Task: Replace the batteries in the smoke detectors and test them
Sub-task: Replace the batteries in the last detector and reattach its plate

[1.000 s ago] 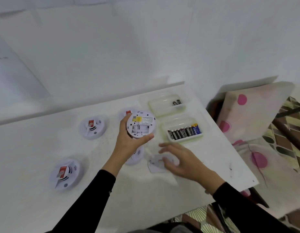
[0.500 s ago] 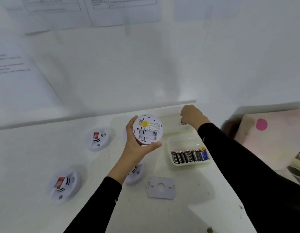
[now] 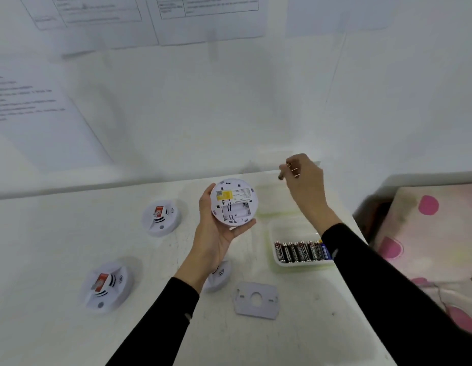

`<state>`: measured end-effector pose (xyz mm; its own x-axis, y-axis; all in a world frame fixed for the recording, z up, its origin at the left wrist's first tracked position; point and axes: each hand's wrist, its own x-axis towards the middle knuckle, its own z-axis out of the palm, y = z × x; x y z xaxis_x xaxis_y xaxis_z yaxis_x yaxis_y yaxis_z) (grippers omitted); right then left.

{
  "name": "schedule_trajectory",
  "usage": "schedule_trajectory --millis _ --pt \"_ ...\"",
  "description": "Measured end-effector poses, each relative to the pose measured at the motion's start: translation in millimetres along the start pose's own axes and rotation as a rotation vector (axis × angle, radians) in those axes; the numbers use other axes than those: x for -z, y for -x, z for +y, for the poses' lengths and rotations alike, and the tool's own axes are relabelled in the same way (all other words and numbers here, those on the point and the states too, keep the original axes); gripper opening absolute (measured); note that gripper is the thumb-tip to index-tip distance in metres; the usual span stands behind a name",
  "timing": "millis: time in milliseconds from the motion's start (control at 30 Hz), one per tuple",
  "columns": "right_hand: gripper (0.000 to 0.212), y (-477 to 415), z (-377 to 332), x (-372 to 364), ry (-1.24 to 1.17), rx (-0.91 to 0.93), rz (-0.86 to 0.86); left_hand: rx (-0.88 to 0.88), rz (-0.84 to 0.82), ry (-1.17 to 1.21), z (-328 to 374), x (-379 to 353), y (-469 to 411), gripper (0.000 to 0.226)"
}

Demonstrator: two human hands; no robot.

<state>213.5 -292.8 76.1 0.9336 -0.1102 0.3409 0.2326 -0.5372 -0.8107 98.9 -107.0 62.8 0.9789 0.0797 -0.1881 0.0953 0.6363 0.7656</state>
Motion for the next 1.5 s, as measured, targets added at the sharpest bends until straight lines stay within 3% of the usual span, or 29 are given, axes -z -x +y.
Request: schedule_trajectory --millis 67,133,333,567,767,967,1133,1300,1400,1467,1500 --pt "0.011 34.4 -29.7 3.8 -0.269 -0.036 0.087 -0.033 0.033 0.034 -0.6 -2.1 -3.0 0.045" --pt "0.014 64.4 -47.9 1.2 -0.430 -0.085 0.052 -0.063 0.050 0.043 -1.6 -6.7 -5.5 0.043" --pt "0.014 108.0 -59.7 -13.6 -0.560 -0.127 -0.018 -0.092 0.023 0.042 -1.2 -16.2 -6.0 0.041" --pt "0.005 113.6 -55.4 -25.2 -0.396 0.009 0.073 -0.102 0.010 0.076 0.5 -18.0 -2.1 0.043" --pt "0.008 114.4 -39.9 -34.0 -0.259 0.054 0.038 -0.105 0.035 0.107 -1.0 -15.6 -0.1 0.042" --pt "0.012 119.6 -33.2 -37.9 -0.127 0.294 0.087 -0.117 0.032 0.117 -2.7 -17.3 4.5 0.045" --pt "0.025 116.7 -23.4 -32.0 0.298 0.508 0.133 -0.095 0.073 0.112 -0.4 -14.7 0.5 0.048" --pt "0.029 106.5 -9.7 -20.6 0.470 0.663 0.059 -0.084 0.101 0.043 0.2 -6.0 -4.2 0.046" --pt "0.029 78.2 -8.5 -9.2 0.229 0.608 -0.118 -0.097 0.085 0.038 -1.1 -5.8 -2.6 0.044" --pt "0.030 45.6 0.1 -4.0 0.101 0.429 -0.085 -0.095 0.075 0.054 0.4 -6.3 -2.1 0.045" --pt "0.029 26.7 7.3 -1.8 0.161 0.315 -0.056 -0.091 0.071 0.064 1.0 -6.5 -1.7 0.045"
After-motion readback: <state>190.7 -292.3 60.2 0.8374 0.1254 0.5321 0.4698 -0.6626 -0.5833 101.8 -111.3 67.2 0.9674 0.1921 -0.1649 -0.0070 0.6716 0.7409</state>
